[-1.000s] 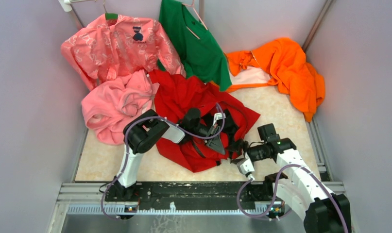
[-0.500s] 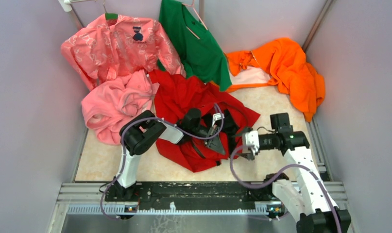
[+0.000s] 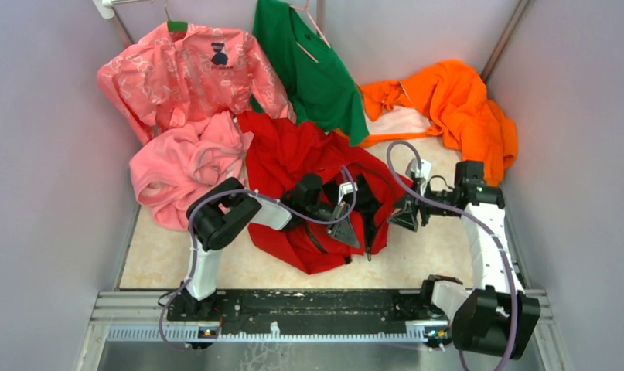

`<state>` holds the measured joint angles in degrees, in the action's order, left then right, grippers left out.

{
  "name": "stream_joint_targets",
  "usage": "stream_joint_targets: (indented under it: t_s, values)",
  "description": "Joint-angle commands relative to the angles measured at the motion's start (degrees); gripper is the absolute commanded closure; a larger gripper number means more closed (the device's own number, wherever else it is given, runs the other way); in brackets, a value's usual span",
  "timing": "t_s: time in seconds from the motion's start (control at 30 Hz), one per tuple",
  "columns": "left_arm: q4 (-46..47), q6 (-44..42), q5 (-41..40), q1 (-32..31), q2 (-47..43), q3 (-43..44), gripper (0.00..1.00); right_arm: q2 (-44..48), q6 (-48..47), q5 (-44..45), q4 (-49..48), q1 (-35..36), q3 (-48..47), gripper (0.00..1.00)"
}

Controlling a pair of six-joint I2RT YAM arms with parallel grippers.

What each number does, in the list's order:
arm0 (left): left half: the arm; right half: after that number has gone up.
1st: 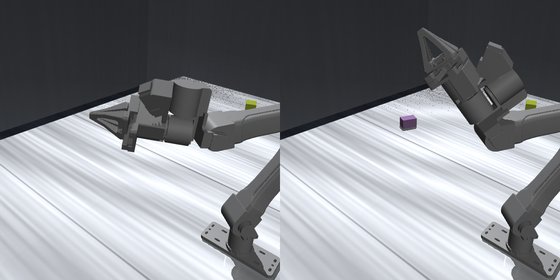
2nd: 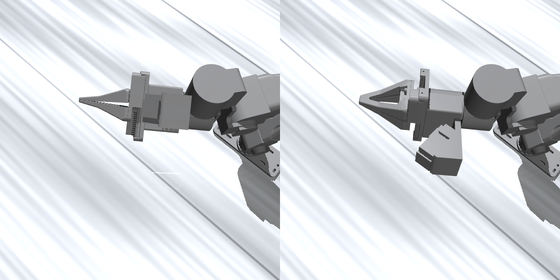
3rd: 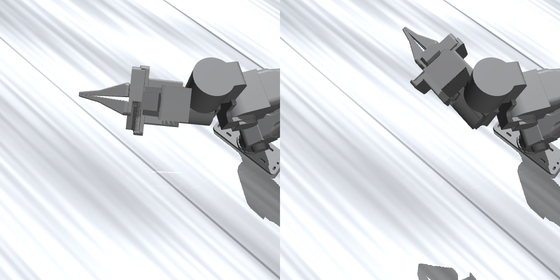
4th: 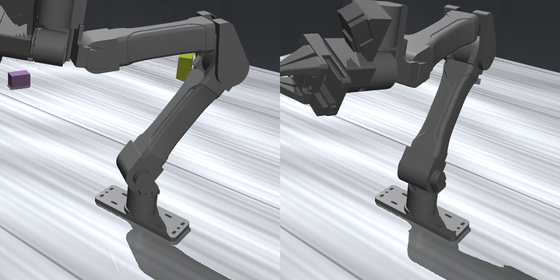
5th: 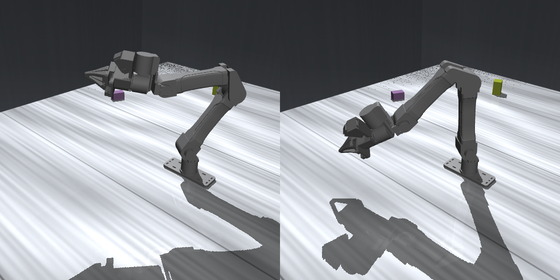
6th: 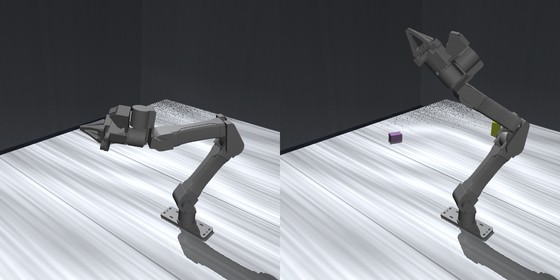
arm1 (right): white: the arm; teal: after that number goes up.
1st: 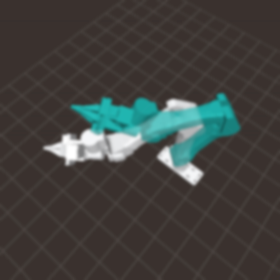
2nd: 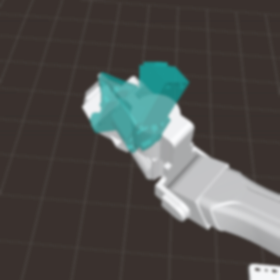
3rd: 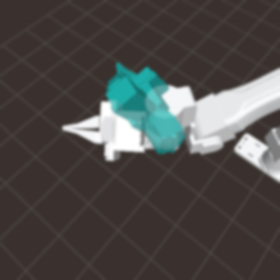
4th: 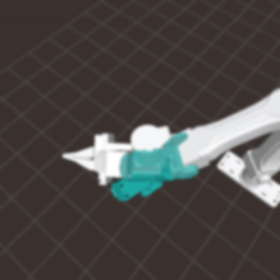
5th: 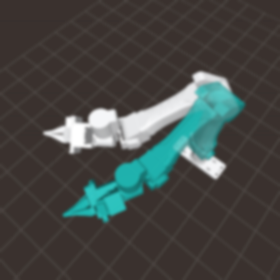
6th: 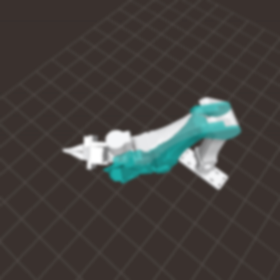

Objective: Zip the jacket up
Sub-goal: Adjust the jacket at the center of the board.

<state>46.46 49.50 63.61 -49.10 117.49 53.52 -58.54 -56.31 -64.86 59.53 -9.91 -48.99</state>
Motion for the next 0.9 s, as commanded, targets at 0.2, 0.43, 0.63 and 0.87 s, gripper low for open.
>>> stream_joint_targets:
  t_s: [0.2,0.43,0.63,0.87]
  values:
    - [0.8,-2.2,-0.3,-0.4,-1.2,-0.2,1.00,-15.9,-13.7,7.8,7.6,-0.2,0.2,0.34]
    - [1.7,-1.9,0.2,-0.6,-0.9,0.2,1.00,-14.8,-9.9,6.6,-1.4,5.1,4.1,0.19]
    - [2.7,-1.7,-0.2,-0.8,-0.9,0.2,1.00,-17.2,-0.4,7.8,-8.8,13.3,4.3,0.20]
    - [2.7,-2.1,-0.8,-0.8,-1.1,-0.5,1.00,-18.7,3.4,3.0,-9.2,13.5,2.2,0.50]
